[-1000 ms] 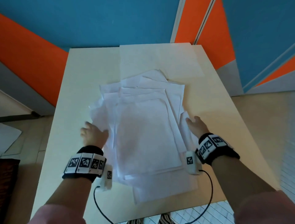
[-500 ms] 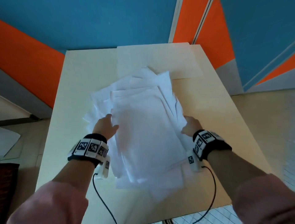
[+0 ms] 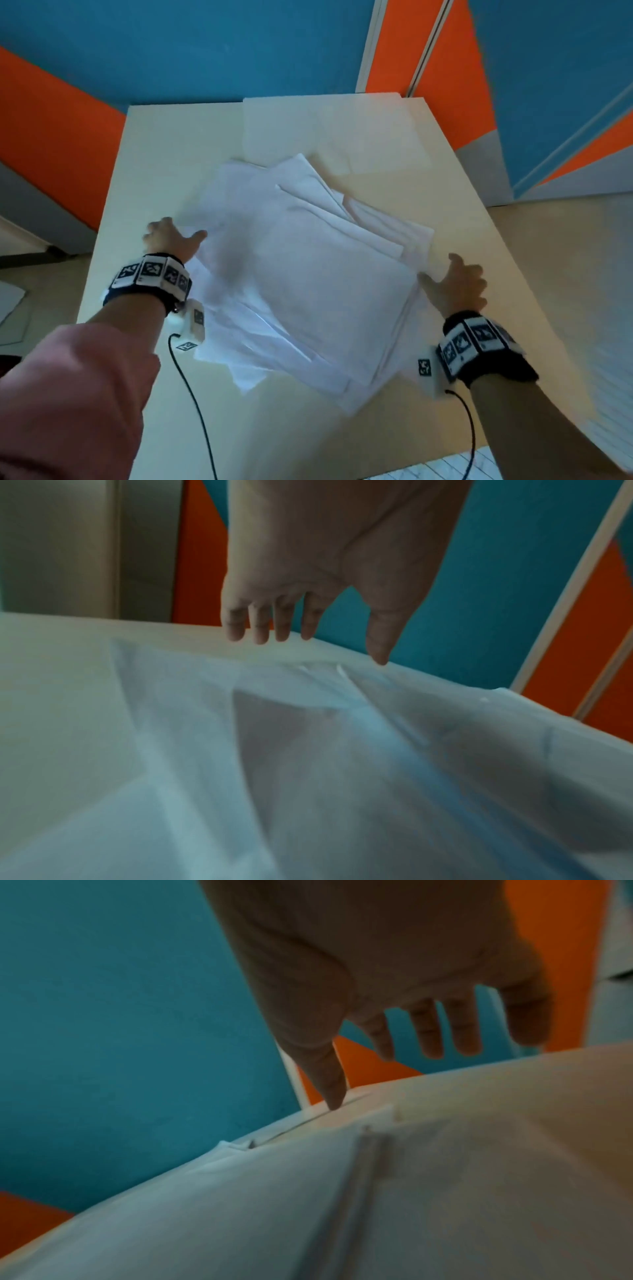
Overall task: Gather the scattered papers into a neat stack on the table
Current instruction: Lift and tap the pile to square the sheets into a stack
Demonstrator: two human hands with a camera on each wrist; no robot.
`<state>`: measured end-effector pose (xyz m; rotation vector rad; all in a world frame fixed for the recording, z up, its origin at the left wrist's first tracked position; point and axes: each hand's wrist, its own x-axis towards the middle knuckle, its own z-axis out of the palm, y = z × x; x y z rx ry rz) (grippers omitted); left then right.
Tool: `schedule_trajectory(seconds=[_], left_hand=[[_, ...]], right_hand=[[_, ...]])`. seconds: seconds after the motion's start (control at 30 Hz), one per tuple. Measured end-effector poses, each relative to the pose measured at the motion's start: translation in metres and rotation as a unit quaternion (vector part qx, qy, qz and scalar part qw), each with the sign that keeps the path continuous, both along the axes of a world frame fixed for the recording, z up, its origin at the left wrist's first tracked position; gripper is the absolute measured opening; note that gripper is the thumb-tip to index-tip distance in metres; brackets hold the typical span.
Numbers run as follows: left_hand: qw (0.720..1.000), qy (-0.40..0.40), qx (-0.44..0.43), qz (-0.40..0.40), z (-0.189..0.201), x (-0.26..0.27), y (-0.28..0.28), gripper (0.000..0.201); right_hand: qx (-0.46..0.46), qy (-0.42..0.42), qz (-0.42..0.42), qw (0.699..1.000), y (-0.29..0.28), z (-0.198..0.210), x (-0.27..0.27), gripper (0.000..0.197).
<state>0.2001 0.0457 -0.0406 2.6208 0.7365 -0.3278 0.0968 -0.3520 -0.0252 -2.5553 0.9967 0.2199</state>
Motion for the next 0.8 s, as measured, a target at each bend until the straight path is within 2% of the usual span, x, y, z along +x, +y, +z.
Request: schedule_trajectory(seconds=[0.03,0.1,0.17,0.33,0.43,0.53,0.63,0.7,0.8], left_hand=[[1.0,0.008,-0.013,0.005,-0.003,0.002,0.002,0.072],[0.999,0.008,-0.032,-0.005,-0.007,0.006,0.002,0.06],[0.998,0.008,-0.049,-0.029,-0.01,0.006,-0.002,0.045],[0.994,0.01,-0.055,-0.096,-0.02,-0.013,-0.029,0.038],[0.995,0.002,-0.071,-0.069,-0.026,-0.02,-0.032,0.038],[0.998,-0.022,-0.059,0.011,-0.019,-0.019,-0.02,0.044],[0.99,-0.061,-0.128,0.0,-0.022,-0.023,-0.027,0.049],[0.987,-0.039,-0.158,0.008,-0.014,-0.03,-0.045,0.043],[0.994,-0.031,-0.106,0.001,-0.002,-0.037,-0.054,0.053]], right_hand=[[0.026,0.014,-0.048,0.998,-0.008,-0.005,-0.014,0.07],[0.065,0.019,-0.135,0.988,-0.019,-0.016,-0.037,0.07],[0.075,0.01,-0.178,0.981,-0.018,-0.027,-0.048,0.066],[0.124,-0.056,-0.128,0.982,0.027,-0.044,-0.035,0.048],[0.143,-0.07,-0.117,0.98,0.033,-0.043,-0.025,0.048],[0.105,-0.055,-0.161,0.98,0.014,-0.042,-0.027,0.053],[0.14,-0.049,-0.087,0.985,0.015,-0.047,-0.027,0.045],[0.157,-0.036,-0.057,0.985,0.025,-0.045,-0.022,0.049],[0.045,-0.008,-0.054,0.997,0.027,-0.025,-0.005,0.058]])
